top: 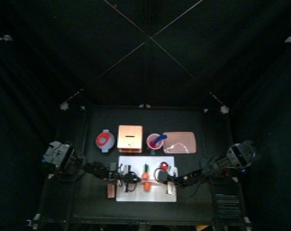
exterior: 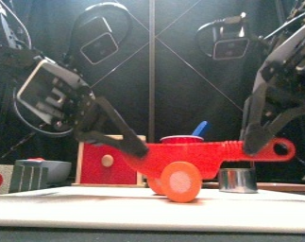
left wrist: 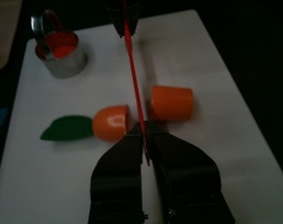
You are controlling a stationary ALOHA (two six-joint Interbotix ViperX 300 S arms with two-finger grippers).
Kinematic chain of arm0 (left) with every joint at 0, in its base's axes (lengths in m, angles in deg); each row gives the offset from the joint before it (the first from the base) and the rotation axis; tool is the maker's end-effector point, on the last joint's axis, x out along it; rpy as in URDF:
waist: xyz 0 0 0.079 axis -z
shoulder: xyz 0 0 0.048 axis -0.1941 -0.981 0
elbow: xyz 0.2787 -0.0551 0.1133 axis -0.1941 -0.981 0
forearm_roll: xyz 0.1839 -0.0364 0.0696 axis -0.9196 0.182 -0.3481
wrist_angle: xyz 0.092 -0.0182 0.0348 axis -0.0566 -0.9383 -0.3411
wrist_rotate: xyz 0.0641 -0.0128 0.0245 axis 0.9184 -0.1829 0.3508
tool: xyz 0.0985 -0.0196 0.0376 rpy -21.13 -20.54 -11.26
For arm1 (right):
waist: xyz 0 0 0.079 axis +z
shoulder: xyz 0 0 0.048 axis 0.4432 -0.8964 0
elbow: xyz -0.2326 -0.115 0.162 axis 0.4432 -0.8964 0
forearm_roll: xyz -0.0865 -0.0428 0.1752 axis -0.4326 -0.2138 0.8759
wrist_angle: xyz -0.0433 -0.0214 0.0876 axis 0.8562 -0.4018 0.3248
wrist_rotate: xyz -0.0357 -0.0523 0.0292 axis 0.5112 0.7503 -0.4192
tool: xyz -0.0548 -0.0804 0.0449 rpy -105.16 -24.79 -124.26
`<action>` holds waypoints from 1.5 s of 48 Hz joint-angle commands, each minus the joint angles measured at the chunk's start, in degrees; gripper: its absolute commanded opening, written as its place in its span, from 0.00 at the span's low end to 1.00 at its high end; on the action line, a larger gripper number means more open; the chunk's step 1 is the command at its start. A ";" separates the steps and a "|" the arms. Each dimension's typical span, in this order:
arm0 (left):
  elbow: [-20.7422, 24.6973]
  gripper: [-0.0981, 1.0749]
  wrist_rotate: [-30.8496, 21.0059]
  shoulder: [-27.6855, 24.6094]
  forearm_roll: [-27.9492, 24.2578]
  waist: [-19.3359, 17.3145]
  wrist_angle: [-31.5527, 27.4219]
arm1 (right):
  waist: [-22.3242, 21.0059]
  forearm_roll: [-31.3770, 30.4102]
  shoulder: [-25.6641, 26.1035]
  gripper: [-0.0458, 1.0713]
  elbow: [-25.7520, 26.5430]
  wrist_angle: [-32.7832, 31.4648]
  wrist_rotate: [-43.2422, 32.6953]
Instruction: Let go of knife
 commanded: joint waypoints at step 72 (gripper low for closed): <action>-2.29 0.82 0.26 10.11 -6.86 -9.14 9.14 | 8.00 43.68 18.02 0.32 0.44 -18.37 -1.23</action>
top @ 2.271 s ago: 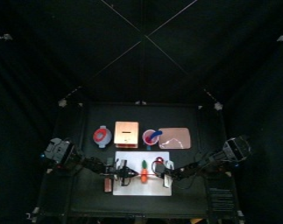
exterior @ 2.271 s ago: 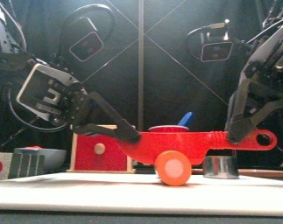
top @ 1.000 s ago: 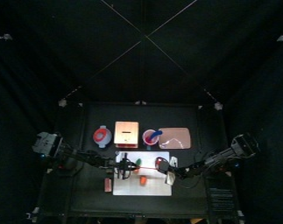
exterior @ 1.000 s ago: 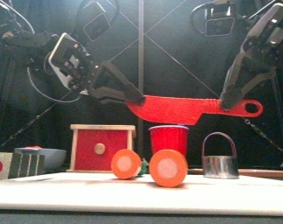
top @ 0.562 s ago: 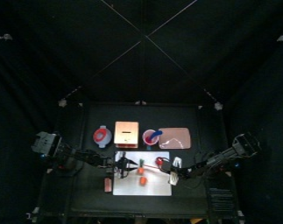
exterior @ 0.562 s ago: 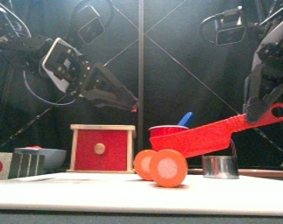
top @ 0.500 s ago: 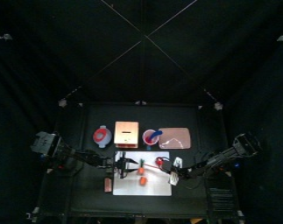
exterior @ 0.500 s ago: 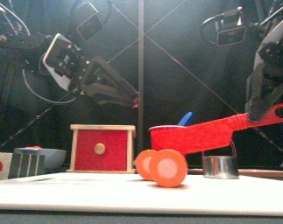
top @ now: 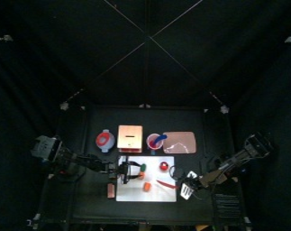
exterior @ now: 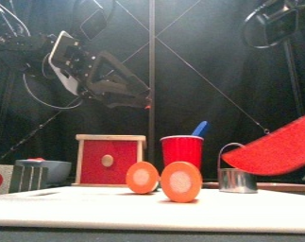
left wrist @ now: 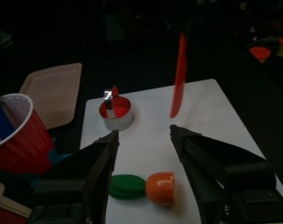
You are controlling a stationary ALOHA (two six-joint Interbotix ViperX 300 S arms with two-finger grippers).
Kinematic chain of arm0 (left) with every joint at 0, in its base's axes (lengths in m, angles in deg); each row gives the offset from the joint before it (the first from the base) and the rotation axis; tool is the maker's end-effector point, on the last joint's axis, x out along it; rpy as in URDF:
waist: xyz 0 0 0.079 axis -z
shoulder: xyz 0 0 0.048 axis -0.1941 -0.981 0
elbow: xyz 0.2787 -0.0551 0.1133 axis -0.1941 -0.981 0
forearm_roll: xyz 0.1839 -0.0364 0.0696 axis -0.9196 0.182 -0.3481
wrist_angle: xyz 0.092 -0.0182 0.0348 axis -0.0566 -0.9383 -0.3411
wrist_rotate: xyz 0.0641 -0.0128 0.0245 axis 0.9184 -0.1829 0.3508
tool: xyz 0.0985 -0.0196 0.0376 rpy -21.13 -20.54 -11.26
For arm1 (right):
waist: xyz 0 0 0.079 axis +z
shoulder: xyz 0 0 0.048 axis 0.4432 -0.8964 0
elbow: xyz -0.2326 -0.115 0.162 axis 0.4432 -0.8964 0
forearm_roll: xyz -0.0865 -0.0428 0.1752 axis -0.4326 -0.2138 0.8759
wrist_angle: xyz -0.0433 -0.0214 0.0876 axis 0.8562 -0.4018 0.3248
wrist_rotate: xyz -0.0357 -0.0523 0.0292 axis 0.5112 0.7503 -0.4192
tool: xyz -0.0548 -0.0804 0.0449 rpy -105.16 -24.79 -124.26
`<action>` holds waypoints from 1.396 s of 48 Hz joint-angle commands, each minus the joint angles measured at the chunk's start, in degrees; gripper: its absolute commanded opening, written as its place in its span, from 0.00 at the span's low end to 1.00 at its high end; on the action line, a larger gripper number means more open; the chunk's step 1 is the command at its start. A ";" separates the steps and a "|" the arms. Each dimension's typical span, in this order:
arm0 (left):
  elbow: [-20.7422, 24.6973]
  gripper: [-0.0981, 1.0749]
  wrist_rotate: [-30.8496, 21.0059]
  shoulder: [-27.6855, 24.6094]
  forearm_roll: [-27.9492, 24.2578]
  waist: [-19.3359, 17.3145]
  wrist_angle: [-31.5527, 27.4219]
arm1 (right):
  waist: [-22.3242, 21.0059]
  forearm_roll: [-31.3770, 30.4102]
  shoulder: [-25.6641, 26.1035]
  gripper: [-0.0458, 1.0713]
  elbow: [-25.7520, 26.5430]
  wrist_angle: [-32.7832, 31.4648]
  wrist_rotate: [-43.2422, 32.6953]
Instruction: Let go of knife
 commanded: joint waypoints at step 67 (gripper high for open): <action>0.44 0.82 0.09 0.62 -0.62 -1.14 0.53 | -8.53 -3.52 7.56 0.72 -11.34 12.04 -38.76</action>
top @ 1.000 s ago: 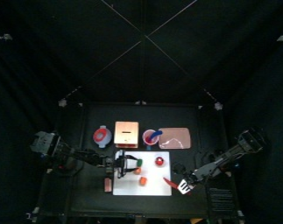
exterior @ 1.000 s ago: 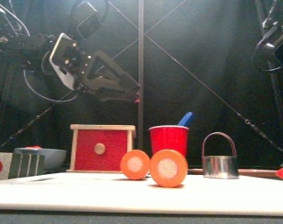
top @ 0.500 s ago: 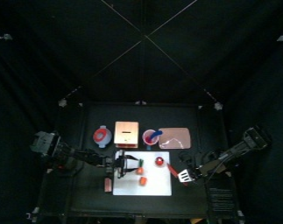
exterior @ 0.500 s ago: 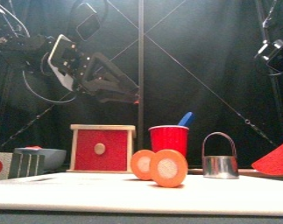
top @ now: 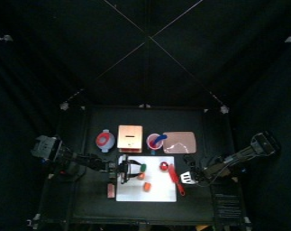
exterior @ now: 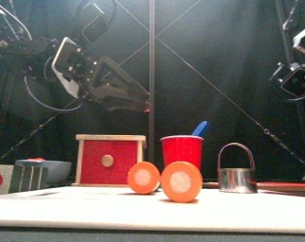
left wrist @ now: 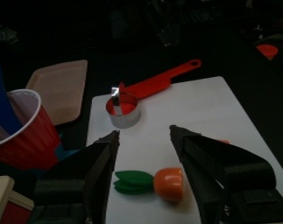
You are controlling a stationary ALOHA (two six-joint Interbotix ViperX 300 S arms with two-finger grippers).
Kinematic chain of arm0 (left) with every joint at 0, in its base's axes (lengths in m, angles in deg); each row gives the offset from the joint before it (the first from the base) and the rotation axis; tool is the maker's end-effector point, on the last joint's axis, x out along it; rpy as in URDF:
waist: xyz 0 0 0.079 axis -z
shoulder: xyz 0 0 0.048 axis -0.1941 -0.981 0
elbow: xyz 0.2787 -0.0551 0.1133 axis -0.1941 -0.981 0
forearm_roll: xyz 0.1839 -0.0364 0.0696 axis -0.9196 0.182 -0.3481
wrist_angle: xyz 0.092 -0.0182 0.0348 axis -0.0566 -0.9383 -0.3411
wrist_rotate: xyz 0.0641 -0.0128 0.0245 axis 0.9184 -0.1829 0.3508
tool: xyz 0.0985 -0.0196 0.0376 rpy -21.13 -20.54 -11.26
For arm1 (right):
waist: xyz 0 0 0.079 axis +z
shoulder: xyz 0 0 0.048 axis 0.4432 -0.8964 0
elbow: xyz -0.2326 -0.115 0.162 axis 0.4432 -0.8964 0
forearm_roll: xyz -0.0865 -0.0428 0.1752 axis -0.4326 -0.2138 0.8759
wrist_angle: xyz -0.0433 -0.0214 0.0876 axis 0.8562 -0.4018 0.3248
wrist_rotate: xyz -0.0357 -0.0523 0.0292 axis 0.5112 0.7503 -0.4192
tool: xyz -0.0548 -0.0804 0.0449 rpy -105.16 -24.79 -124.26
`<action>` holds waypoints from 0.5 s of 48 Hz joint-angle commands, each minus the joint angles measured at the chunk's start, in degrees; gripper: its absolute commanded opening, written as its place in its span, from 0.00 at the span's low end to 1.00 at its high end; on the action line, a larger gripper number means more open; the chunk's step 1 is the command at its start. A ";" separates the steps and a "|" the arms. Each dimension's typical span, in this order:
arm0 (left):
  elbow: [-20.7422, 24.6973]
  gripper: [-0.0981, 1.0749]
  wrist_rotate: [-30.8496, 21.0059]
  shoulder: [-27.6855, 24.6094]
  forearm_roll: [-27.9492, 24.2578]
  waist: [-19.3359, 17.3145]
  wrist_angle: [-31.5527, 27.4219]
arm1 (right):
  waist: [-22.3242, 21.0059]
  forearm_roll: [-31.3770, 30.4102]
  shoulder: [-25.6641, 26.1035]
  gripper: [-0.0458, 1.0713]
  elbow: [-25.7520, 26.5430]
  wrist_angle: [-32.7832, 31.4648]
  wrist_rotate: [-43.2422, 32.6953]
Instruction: Let go of knife
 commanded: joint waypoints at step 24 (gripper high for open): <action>-2.29 0.82 -0.35 8.00 0.18 -0.18 0.62 | 0.00 -38.94 0.88 0.72 4.39 -1.76 8.00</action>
